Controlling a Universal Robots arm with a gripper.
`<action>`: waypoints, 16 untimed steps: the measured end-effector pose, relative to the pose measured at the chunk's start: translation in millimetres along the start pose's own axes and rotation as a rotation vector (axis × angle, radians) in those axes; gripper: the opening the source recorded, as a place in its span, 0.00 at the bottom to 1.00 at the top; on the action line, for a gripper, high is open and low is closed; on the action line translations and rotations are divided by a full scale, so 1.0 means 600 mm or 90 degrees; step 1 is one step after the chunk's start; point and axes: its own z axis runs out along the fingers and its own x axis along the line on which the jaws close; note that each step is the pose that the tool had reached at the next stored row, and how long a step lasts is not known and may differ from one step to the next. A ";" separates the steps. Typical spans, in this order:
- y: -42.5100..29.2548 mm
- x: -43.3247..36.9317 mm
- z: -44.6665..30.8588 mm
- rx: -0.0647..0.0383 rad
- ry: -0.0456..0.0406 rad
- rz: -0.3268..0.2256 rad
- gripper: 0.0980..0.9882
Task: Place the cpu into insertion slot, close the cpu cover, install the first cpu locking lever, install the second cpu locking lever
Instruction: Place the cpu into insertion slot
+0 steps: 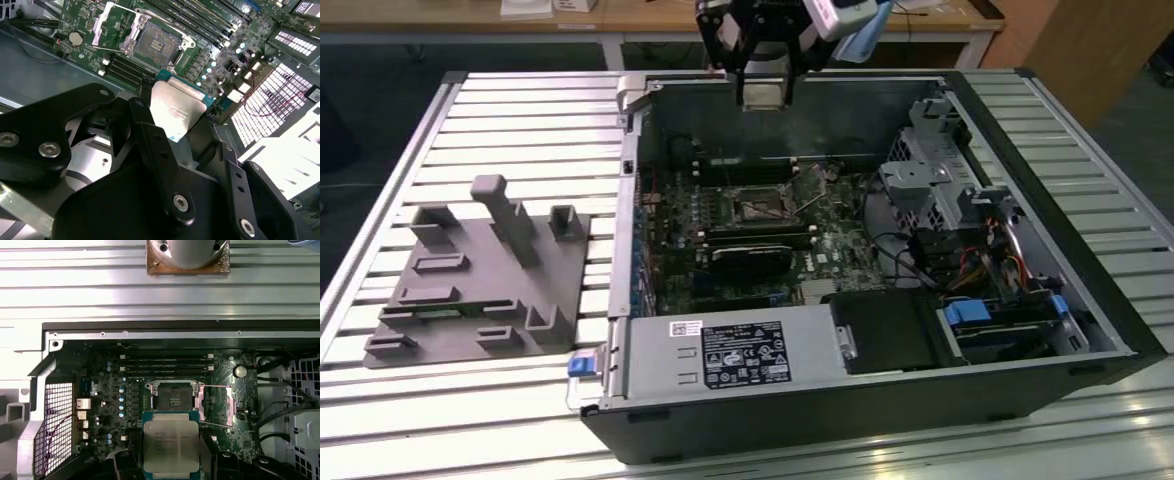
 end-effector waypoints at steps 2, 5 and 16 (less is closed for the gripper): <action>0.000 0.000 0.001 0.000 0.0000 0.000 0.50; 0.000 0.000 0.004 0.000 0.0000 0.000 0.50; -0.001 0.000 0.016 0.000 0.0000 0.000 0.50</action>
